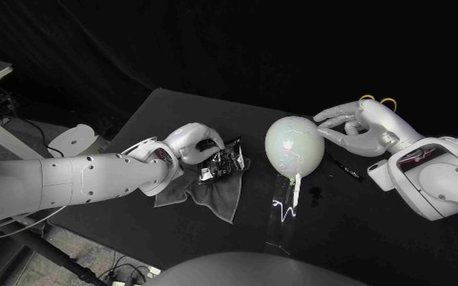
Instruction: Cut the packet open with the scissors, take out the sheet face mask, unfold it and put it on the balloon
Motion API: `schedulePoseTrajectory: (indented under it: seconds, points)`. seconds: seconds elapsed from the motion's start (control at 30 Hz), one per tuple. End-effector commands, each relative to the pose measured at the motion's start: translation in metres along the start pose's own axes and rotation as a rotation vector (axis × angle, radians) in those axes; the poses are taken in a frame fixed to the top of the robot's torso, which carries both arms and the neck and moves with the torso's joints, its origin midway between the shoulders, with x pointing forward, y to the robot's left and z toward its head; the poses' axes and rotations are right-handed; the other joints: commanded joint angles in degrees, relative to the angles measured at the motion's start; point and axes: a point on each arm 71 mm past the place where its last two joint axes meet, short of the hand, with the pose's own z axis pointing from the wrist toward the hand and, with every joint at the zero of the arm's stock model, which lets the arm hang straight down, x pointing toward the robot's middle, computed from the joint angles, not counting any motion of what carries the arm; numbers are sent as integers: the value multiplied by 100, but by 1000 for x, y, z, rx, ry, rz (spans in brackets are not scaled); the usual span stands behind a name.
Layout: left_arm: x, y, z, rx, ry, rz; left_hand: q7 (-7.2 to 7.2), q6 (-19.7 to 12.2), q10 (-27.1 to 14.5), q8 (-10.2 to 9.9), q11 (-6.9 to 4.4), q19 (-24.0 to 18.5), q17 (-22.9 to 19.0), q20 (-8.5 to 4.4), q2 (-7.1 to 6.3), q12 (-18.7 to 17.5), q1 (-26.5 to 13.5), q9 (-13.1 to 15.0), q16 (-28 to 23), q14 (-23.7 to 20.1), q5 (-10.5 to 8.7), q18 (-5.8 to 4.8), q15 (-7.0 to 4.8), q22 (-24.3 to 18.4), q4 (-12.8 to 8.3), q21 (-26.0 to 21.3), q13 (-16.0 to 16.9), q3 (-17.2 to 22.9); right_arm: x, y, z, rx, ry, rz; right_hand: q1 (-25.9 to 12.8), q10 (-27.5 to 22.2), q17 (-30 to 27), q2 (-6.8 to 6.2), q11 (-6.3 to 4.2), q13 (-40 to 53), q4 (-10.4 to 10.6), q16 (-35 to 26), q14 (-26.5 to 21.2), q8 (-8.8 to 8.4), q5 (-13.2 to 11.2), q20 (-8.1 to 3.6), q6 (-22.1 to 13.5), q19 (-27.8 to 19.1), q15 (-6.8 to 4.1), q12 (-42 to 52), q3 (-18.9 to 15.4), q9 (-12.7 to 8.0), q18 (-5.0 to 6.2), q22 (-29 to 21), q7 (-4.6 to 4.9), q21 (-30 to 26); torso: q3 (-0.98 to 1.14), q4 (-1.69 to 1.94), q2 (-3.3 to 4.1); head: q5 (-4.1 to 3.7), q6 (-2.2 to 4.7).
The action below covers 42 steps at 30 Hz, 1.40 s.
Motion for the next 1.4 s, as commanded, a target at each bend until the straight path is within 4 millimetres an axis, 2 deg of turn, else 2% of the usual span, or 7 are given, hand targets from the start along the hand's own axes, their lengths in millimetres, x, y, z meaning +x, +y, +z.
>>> schedulePoseTrajectory:
  seconds: [0.03,0.7,0.8,1.03,1.13,1.3,1.4]
  points:
    - [-7,-6,3,38,-53,-63,13,-41,-3,45,-3,-62,-10,4,3,-23,-55,398,-41,-4,17,-76,45,-8,-5,-29,-7,43,0,1,1,-14,-4,-5,-66,27,7,-2,9,7,-4,-10,-28,28,-39,11,11,-48,-2,26,34,6,-18,172,38,-5,0,0,-1,-5,30]
    - [-30,-11,23,-4,-180,-314,80,-157,-17,97,6,28,-15,1,60,-16,-250,497,-83,-4,17,-103,54,8,-156,-19,-3,193,6,2,11,54,0,119,18,316,116,160,-82,56,-120,61,3,82,-56,-31,94,23,-69,131,230,45,-40,271,-34,126,-6,0,-6,-208,356]
    - [-34,-13,29,-4,-207,-339,106,-243,188,149,-28,732,35,-29,149,15,-358,591,5,187,16,15,5,114,-287,221,8,169,6,2,15,81,-1,173,11,551,218,224,-154,118,-186,125,37,121,-50,-81,155,76,-126,226,307,74,-58,335,-90,215,-4,-1,-2,-248,445]
    - [-40,-14,37,-26,-175,-323,112,-314,330,183,-56,856,78,-46,200,1,-393,675,76,335,20,102,-40,157,-471,330,5,154,7,6,19,91,8,198,0,584,208,228,-168,134,-211,126,37,129,-46,-97,167,78,-140,233,326,82,-60,343,-102,222,7,2,4,-293,445]
    - [-37,-12,38,-57,-125,-305,198,-435,236,105,-13,1027,148,-97,26,-36,-413,665,224,581,16,189,-95,244,-694,505,-8,32,7,7,19,87,11,190,-7,586,208,221,-168,136,-215,127,37,129,-47,-99,166,79,-142,232,325,83,-60,345,-102,223,12,-1,-10,-292,411]
    - [-31,-11,37,-116,-45,-260,290,-1000,121,-289,38,1296,310,-86,-637,17,-1063,489,541,1020,27,306,-161,315,-536,686,18,-501,7,8,17,78,16,173,-33,591,196,195,-169,143,-226,124,34,127,-50,-107,161,74,-146,228,319,86,-59,344,-102,217,7,-6,-12,-283,372]
    - [-26,-11,32,-162,15,-216,272,-1073,150,-410,-4,1570,523,-151,-699,43,-1345,422,884,1258,22,312,-246,364,-560,842,33,-1249,6,9,15,73,18,163,-58,592,183,173,-168,147,-232,120,31,121,-52,-111,149,68,-147,222,314,87,-58,341,-100,210,12,-4,-13,-267,334]
